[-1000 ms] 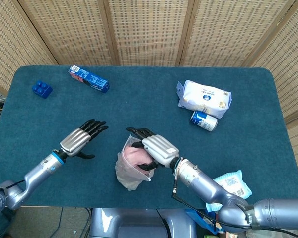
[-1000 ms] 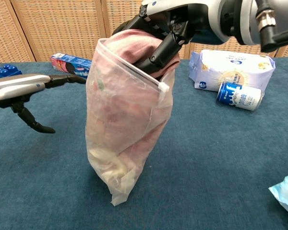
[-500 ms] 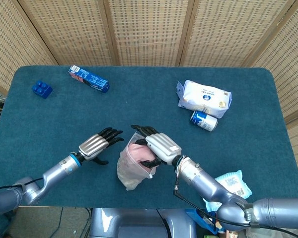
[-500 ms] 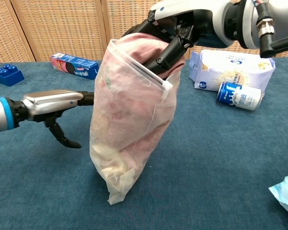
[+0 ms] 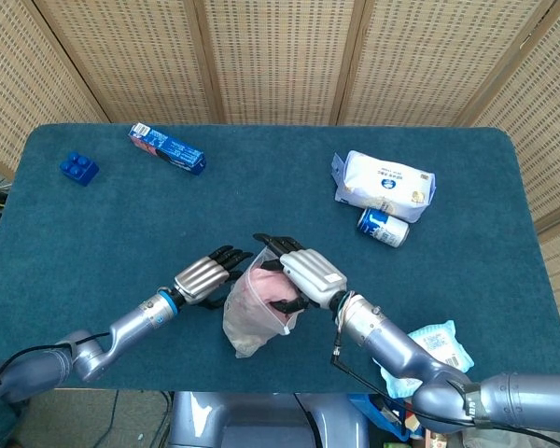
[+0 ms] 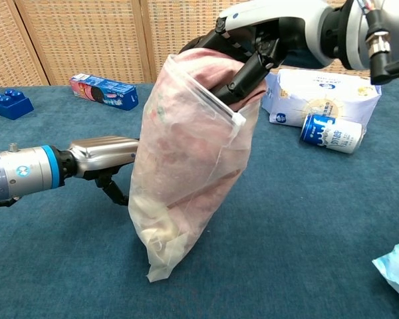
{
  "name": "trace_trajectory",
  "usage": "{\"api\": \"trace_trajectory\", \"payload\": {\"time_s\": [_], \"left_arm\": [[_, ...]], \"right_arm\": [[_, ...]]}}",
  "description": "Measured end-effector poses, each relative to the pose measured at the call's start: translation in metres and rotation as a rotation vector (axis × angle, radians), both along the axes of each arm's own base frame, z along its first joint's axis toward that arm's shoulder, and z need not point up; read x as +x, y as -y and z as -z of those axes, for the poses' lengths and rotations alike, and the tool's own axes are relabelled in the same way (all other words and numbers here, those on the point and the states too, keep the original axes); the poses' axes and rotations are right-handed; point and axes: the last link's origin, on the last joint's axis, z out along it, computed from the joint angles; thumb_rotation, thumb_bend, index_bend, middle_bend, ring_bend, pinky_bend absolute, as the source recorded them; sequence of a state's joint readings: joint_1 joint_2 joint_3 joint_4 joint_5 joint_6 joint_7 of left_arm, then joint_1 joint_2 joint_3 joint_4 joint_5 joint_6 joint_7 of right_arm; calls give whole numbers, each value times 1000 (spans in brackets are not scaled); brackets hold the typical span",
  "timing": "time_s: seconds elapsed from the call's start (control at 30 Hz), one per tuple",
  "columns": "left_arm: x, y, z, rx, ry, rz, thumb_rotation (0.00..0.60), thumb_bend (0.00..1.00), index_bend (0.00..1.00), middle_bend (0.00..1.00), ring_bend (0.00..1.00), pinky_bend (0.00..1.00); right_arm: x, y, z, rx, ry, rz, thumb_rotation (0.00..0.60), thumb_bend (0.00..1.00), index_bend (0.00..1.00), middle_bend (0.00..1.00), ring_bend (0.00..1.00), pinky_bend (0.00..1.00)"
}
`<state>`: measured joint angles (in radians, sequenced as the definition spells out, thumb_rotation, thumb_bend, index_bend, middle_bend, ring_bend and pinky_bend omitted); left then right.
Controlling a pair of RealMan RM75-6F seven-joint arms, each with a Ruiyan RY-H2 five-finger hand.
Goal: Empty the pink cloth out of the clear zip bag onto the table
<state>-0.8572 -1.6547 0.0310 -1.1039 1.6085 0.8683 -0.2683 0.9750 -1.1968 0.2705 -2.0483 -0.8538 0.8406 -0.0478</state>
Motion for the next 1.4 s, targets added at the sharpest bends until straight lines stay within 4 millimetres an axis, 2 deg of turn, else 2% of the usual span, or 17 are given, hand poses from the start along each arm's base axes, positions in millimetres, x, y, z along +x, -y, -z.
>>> {"api": "trace_trajectory", "payload": {"time_s": [0.33,0.57,0.7,0.97,1.07,1.17,1.4], "left_arm": [[3,1,9,-13,-12,-4,600,487,444,0,0,0],[8,2,13,-14,-11,0,600,514,611,0,0,0],[9,1,11,-1,-5,0,600,528,682,0,0,0],[-1,-7,-4,41,6,-26,600,528,704,0,0,0],[-10,-14,-19,79,-3,-39,600,529,706,0,0,0],[-28,-26,-45,145,-20,-69,600,529,708,0,0,0],[-88,-46,-128,322,-88,-178,600,529,709,0,0,0]], "right_arm": [[-2,0,-4,-7,3,3,600,860,692,0,0,0],[-6,1,-8,-15,1,13,600,860,692,0,0,0],[-8,1,-9,-17,1,16,600,861,692,0,0,0],[-14,2,-16,-40,12,29,600,860,692,0,0,0],[-20,5,-21,-69,8,40,600,861,692,0,0,0],[-32,11,-29,-99,4,75,600,861,692,0,0,0],[-67,26,-45,-163,-2,159,600,861,691,0,0,0]]}}
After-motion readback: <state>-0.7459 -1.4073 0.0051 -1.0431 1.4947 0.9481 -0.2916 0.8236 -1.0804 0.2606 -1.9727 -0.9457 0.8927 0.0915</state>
